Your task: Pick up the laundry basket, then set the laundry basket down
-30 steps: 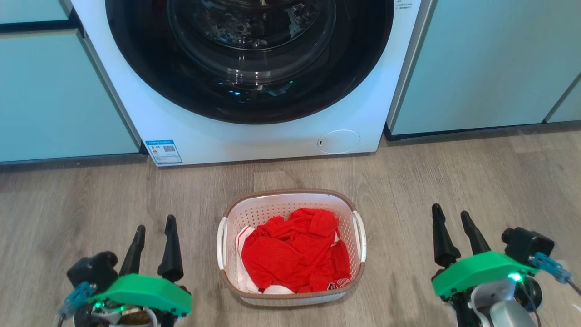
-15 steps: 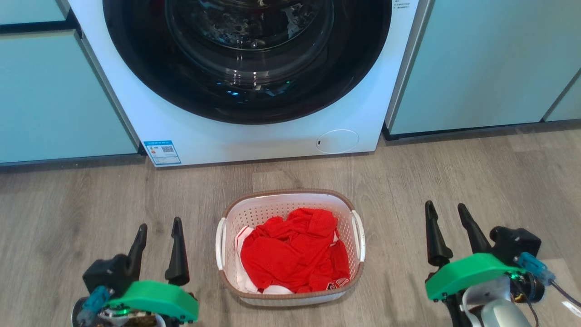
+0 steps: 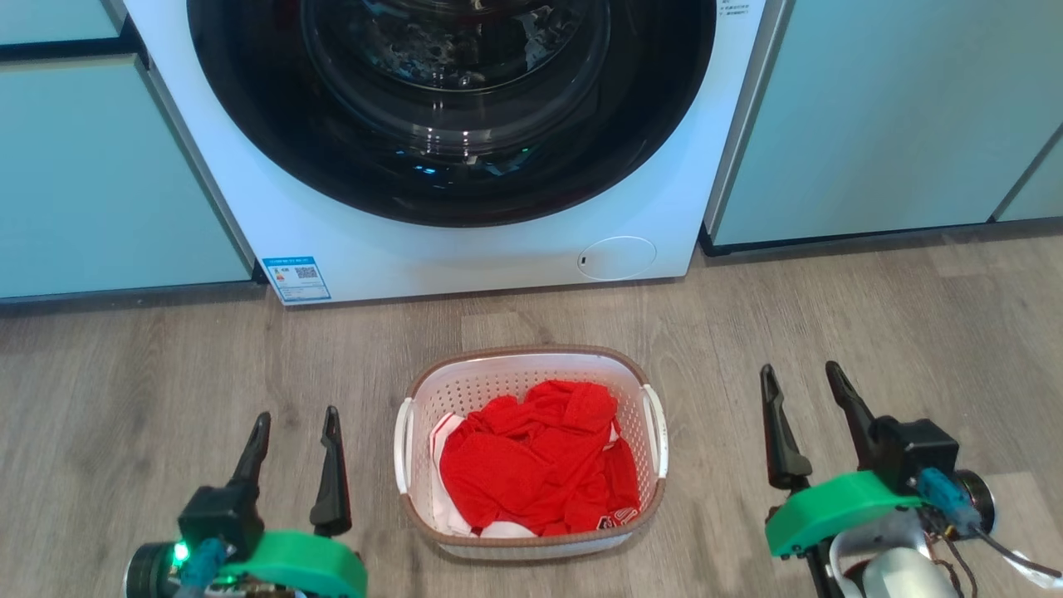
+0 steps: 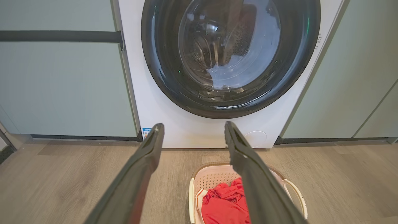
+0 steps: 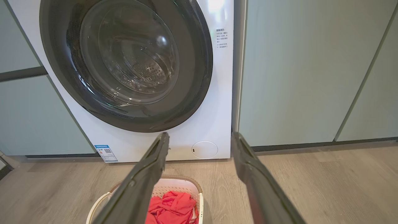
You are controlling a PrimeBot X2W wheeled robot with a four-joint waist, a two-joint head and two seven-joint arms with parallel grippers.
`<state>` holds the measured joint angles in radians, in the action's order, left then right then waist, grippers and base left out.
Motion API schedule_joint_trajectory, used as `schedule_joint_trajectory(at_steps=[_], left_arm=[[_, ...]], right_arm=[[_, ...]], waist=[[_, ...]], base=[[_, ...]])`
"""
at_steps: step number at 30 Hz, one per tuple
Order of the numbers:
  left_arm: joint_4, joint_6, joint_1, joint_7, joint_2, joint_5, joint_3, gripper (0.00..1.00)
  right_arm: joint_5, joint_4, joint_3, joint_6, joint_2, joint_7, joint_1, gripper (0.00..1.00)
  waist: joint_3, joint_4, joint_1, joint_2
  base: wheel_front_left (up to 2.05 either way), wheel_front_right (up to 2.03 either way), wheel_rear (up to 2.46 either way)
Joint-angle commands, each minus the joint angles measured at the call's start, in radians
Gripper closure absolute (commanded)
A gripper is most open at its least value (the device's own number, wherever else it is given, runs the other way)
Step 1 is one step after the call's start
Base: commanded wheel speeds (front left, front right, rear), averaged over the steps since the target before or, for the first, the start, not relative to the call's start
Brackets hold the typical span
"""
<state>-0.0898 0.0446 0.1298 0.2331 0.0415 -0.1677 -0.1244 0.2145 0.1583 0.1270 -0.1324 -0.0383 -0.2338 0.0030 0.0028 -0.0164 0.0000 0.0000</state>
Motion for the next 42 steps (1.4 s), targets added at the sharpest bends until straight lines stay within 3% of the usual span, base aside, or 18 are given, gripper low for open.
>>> schedule_joint_trajectory(at_steps=[1, 5, 42], left_arm=[[0.038, 0.008, -0.029, 0.018, 0.008, 0.030, 0.021, 0.00], [0.036, 0.011, -0.025, 0.029, 0.009, 0.063, 0.019, 0.00], [0.017, 0.002, -0.046, 0.029, 0.009, 0.041, 0.023, 0.00]], right_arm=[[-0.030, -0.042, 0.027, 0.002, -0.012, -0.018, -0.028, 0.00], [-0.071, -0.045, 0.034, 0.002, -0.012, -0.028, -0.027, 0.00], [-0.074, -0.040, 0.024, 0.002, -0.012, -0.028, -0.045, 0.00]], waist=[[0.000, 0.000, 0.0000, 0.0000], [-0.001, -0.001, 0.0000, 0.0000], [0.055, 0.001, 0.0000, 0.0000]], base=[[0.00, 0.00, 0.00], [0.00, 0.00, 0.00], [0.00, 0.00, 0.00]])
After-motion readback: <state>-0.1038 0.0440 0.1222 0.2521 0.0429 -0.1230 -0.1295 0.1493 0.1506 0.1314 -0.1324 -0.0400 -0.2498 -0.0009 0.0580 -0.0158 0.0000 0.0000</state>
